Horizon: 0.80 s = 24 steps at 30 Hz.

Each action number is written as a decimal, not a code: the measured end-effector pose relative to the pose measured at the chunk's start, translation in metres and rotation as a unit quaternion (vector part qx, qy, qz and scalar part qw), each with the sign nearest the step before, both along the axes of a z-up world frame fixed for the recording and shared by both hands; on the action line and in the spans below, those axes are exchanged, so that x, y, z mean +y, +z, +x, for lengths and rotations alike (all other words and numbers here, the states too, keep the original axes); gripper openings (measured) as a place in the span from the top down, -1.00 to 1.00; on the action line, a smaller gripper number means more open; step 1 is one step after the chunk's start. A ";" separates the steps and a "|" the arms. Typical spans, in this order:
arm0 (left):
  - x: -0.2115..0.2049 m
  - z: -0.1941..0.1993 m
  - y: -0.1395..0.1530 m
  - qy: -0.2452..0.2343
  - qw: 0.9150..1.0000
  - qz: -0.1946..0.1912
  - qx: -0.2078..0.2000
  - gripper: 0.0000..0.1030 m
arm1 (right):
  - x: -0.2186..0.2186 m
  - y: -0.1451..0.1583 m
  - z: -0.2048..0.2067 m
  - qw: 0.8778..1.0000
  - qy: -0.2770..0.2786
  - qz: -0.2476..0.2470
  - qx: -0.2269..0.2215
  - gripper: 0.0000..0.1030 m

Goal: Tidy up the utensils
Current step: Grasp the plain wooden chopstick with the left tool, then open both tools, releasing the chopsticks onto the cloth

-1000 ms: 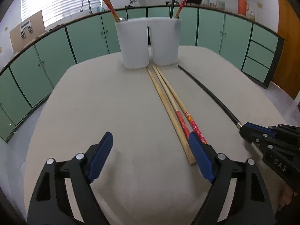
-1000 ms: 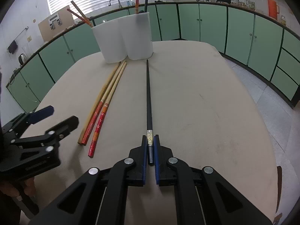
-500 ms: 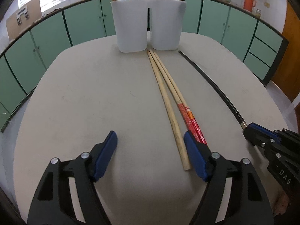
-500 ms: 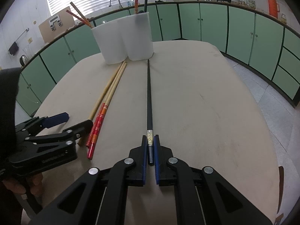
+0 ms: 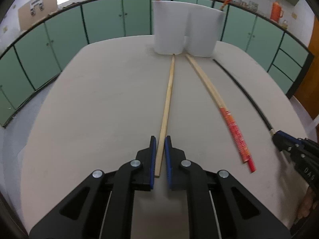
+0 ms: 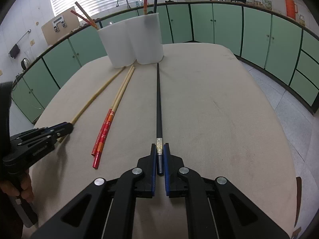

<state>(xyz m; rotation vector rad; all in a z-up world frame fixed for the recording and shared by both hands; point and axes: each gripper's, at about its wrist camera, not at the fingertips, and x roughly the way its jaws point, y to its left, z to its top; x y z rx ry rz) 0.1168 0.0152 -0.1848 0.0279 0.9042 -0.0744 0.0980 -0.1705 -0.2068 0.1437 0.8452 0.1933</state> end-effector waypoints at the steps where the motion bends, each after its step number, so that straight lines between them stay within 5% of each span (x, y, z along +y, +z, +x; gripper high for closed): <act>1: 0.004 -0.001 0.000 0.007 1.000 0.000 0.001 0.85 | 0.000 0.000 0.000 1.000 0.000 0.000 0.000 0.86; 16: 0.010 0.019 0.000 0.028 1.000 0.004 0.000 0.86 | -0.002 0.000 0.023 0.999 -0.033 0.007 0.015 0.86; 24: 0.014 -0.002 -0.001 0.006 1.000 -0.017 -0.007 0.47 | -0.006 -0.002 0.002 1.000 -0.005 0.004 0.007 0.78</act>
